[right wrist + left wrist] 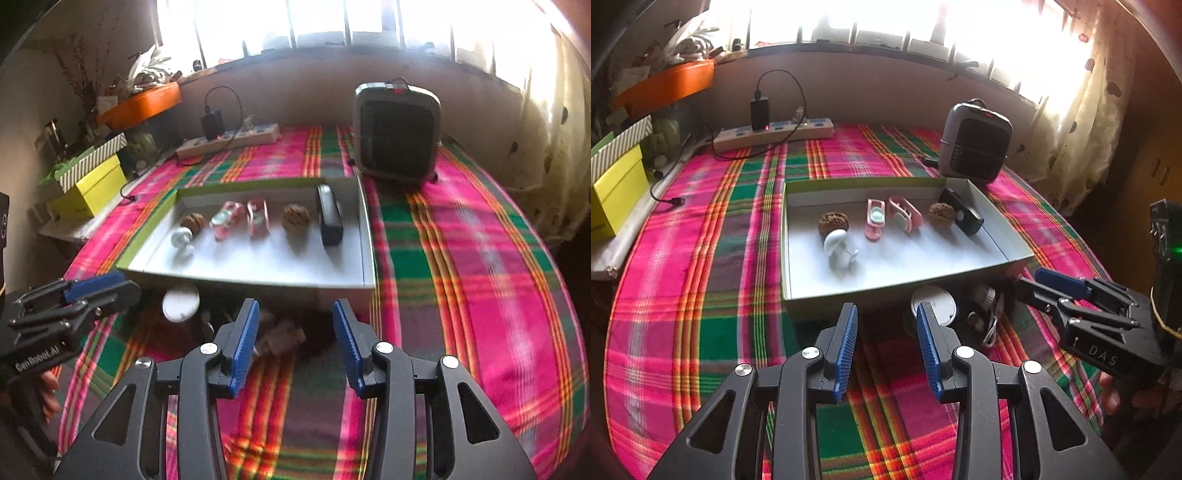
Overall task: Organize objects
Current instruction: 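Move both open tools back toward the remaining gadgets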
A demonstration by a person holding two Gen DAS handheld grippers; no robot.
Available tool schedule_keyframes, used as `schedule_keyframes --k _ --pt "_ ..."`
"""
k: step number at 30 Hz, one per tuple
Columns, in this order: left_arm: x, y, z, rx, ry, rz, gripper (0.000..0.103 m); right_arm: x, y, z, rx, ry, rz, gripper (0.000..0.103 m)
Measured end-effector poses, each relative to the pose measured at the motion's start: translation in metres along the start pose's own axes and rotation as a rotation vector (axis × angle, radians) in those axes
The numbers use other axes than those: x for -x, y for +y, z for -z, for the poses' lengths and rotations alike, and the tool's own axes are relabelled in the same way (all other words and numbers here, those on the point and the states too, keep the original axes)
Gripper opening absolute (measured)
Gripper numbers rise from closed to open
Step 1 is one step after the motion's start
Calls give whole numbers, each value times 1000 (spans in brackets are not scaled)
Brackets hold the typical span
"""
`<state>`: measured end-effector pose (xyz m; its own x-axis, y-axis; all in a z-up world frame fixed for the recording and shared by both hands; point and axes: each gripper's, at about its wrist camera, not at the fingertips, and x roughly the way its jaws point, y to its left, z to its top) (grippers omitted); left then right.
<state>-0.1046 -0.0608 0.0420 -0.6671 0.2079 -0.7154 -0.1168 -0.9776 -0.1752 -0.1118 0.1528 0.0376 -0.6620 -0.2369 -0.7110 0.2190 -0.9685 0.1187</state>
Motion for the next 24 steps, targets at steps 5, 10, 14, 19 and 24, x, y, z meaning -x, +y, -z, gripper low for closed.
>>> schedule_keyframes --k 5,10,14,19,24 --pt "-1 -2 7 3 11 8 31 -9 -2 10 -25 43 -13 43" --pt "0 -1 11 7 14 10 31 -14 2 13 -27 56 -20 44" --pt "0 0 12 10 19 11 31 -19 5 15 -32 66 -33 44" --pt "-1 2 13 15 22 18 31 -22 12 13 -13 81 -17 46" --pt "-2 2 14 16 26 24 31 -25 12 15 -24 92 -26 46"
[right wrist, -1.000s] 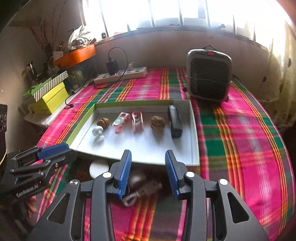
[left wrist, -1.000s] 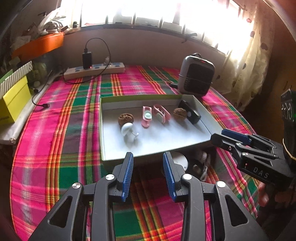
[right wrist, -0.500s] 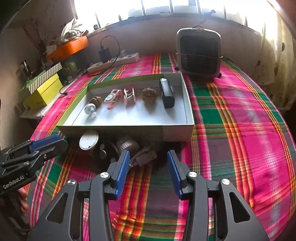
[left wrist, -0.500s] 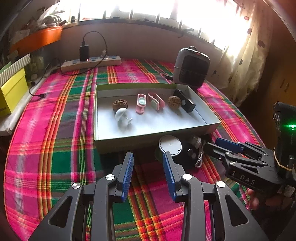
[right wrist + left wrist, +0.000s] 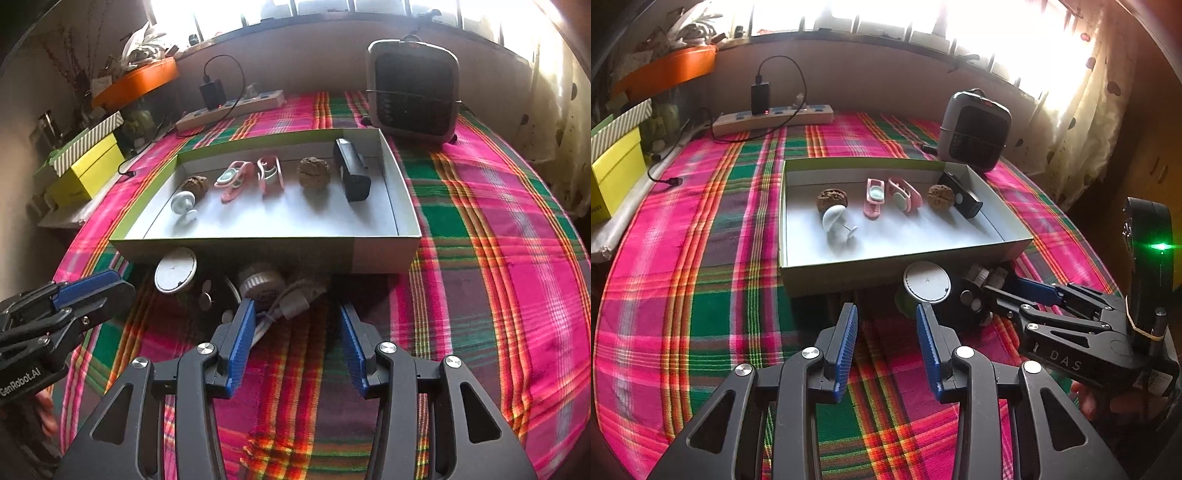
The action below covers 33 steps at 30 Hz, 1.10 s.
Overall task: Organize objects
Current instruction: 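Move both open tools back toward the remaining gadgets, then grasp the green round container with the left tool while the right tool grasps the white cable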
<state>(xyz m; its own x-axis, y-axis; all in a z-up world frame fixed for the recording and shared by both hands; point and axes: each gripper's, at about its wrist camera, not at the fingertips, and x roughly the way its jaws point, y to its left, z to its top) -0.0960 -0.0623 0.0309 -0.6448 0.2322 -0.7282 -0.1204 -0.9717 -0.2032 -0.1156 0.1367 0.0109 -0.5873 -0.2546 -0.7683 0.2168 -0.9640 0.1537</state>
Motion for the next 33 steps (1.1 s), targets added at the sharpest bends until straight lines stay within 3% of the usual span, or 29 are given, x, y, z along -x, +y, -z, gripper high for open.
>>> schedule_keyframes --k 16,27,33 --pt "-7 -1 -4 0 8 40 31 11 -9 4 7 8 118 46" --pt "-17 -5 -12 9 22 82 40 2 -8 -1 -17 11 64 46" --pt "-22 -11 -16 -4 30 59 40 1 -12 -2 -6 3 89 46"
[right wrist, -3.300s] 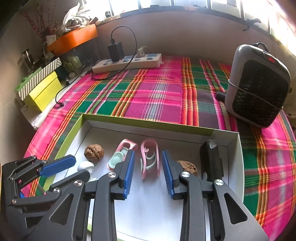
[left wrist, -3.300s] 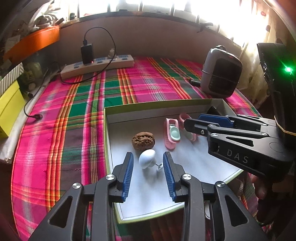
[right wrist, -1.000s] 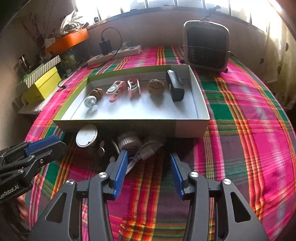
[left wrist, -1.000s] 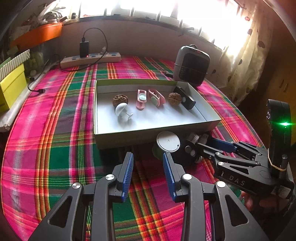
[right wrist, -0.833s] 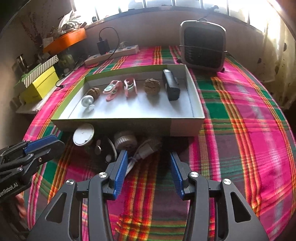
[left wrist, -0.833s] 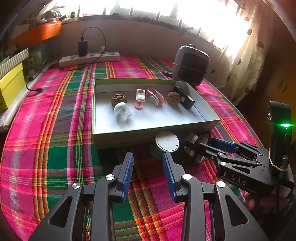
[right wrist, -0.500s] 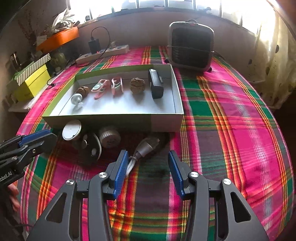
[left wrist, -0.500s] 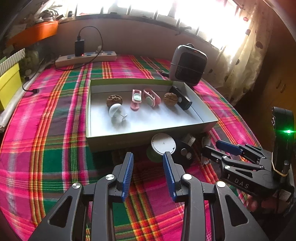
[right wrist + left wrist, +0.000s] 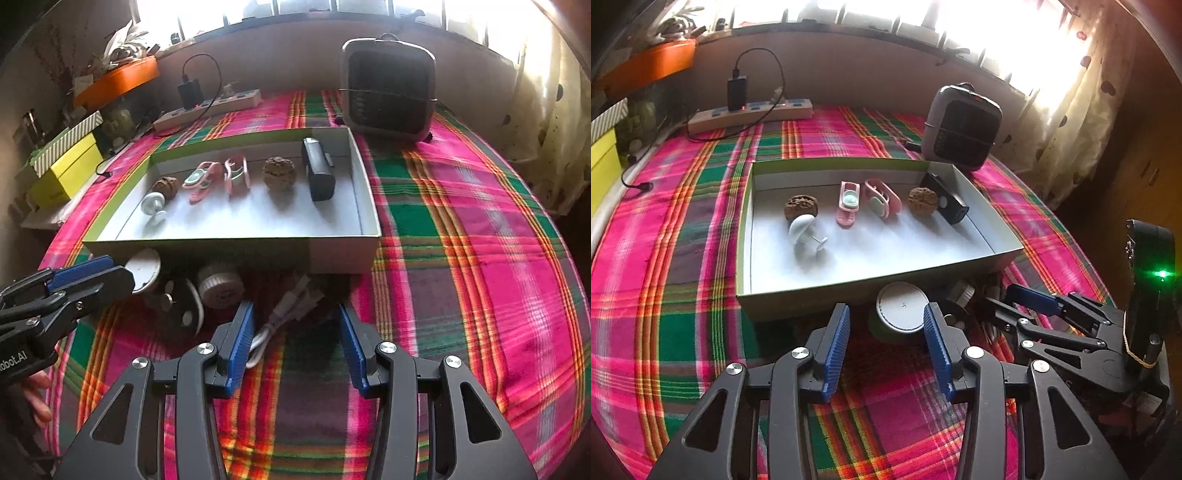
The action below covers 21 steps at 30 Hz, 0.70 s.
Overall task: Organize objects
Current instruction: 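Grasp the green round container with the left tool while the right tool grasps the white cable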
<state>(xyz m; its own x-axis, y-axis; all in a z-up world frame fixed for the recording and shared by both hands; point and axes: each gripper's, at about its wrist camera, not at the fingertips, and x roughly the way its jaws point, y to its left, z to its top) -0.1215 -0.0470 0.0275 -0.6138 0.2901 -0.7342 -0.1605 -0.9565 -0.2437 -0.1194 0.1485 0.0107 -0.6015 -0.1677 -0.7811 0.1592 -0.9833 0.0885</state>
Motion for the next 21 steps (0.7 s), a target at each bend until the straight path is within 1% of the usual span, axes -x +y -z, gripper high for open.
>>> schedule_keyframes --k 3,12,14,16,21 --pt "-4 -3 -3 -4 4 -20 40 0 -3 0 6 -2 25 46" --pt "-12 -12 -7 -23 22 -37 40 3 -16 1 -4 -7 30 46" --pt "-14 -15 -7 -32 27 -52 40 3 -18 2 -2 -9 30 43" --pt "-17 -16 -7 -31 33 -50 40 4 -20 3 3 -10 33 39" --pt "-21 -17 -7 -25 45 -61 40 6 -23 4 0 -13 26 35"
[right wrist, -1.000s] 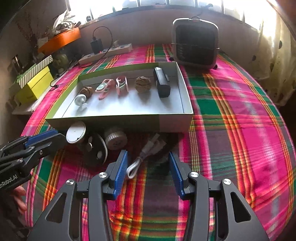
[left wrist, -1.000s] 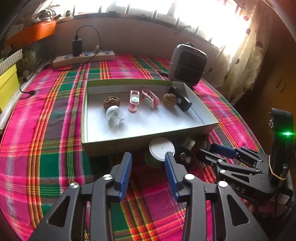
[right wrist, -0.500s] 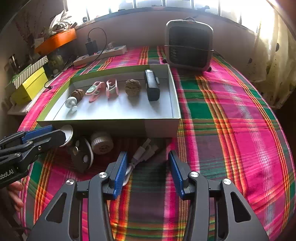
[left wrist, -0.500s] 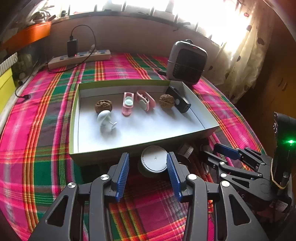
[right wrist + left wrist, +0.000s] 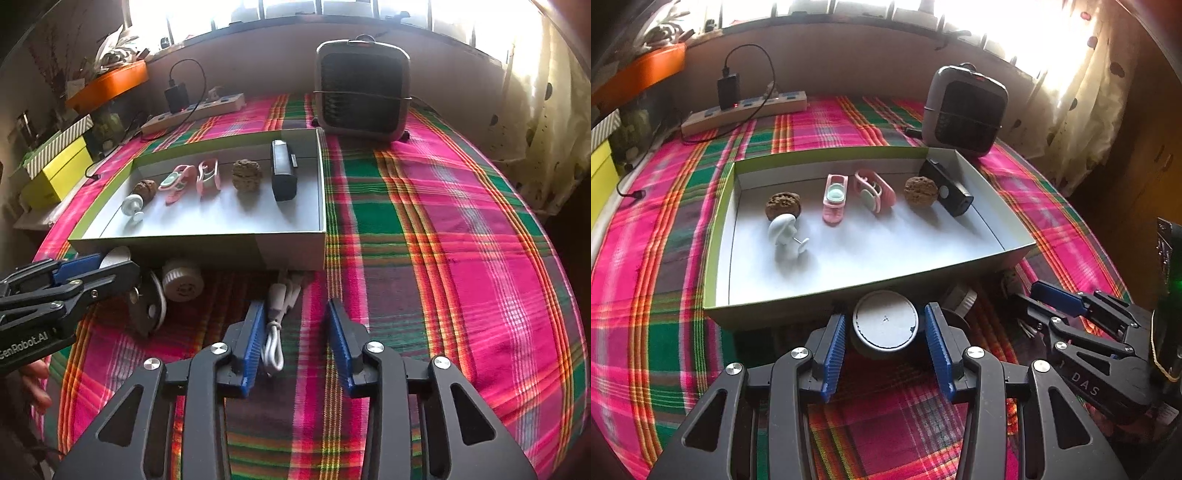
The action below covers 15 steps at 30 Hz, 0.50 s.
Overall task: Organize objects
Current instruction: 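Grasp the green round container with the left tool while the right tool grasps the white cable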
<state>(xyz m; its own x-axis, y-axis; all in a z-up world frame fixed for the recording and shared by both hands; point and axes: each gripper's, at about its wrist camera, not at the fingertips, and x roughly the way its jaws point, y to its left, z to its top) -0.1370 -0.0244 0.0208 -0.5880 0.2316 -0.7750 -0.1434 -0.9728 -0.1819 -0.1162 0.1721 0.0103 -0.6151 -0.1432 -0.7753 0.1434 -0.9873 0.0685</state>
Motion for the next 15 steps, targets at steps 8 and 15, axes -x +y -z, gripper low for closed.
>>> schedule_keyframes --k 8,15 --pt "-1 5 -1 31 -4 -17 40 2 -3 1 -3 -4 -8 29" --pt "0 7 0 41 -12 -22 32 3 -3 2 -2 -4 -13 25"
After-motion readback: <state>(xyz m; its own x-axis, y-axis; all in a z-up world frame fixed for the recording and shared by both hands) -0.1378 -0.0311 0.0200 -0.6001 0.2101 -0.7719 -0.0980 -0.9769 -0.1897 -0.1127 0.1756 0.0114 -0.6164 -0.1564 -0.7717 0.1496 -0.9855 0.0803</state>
